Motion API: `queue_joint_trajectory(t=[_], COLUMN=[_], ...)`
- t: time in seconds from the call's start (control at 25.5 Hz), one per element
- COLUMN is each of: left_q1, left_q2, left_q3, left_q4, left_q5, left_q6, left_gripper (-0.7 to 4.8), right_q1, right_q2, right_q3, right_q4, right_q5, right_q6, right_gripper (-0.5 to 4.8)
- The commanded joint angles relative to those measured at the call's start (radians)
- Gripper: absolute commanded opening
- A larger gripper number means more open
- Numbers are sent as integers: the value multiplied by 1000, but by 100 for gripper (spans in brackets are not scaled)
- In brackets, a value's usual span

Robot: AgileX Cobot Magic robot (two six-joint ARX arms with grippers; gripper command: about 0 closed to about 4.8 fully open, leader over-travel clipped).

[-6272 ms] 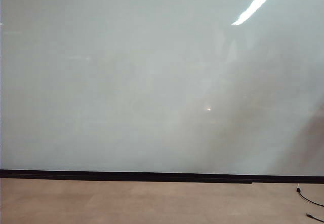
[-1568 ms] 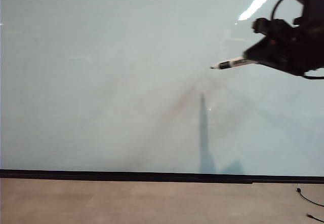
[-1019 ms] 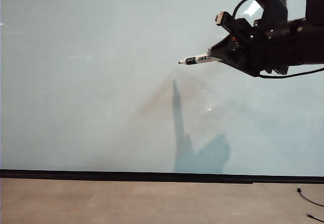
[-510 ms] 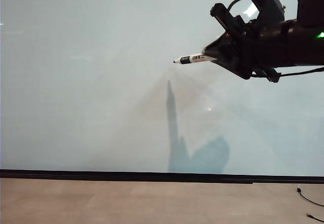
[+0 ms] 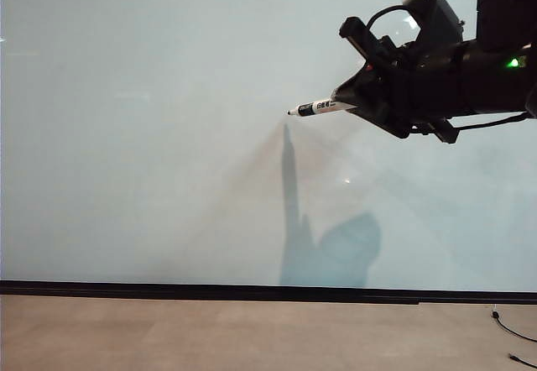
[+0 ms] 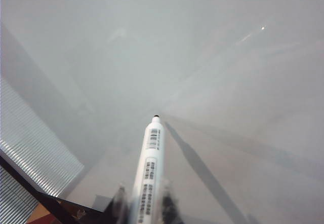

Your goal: Pick up the pen on the shelf to the right of the whiteboard and draw a cross mark.

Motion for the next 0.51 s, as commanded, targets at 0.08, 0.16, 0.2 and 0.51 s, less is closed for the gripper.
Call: queue_joint_trajectory(t=[0.08,0.16,0.2,0.51], left_q1=[0,0,0,0], left_q2=[0,0,0,0], left_q3=[3,3,3,3], left_q4=[5,5,5,5], left_q5=[3,3,3,3], left_q6=[4,4,4,4], left_gripper=[-4,-4,-5,-4], right_q1=[1,1,1,1], right_q2=[-4,-3,-4,-4], right_q3=[15,16,16,16], right_q4=[-7,-13,-17,-29], right_q5=[13,21,29,68], right_q6=[-17,-19,-20,-20], right_gripper=[-4,-4,-4,-4])
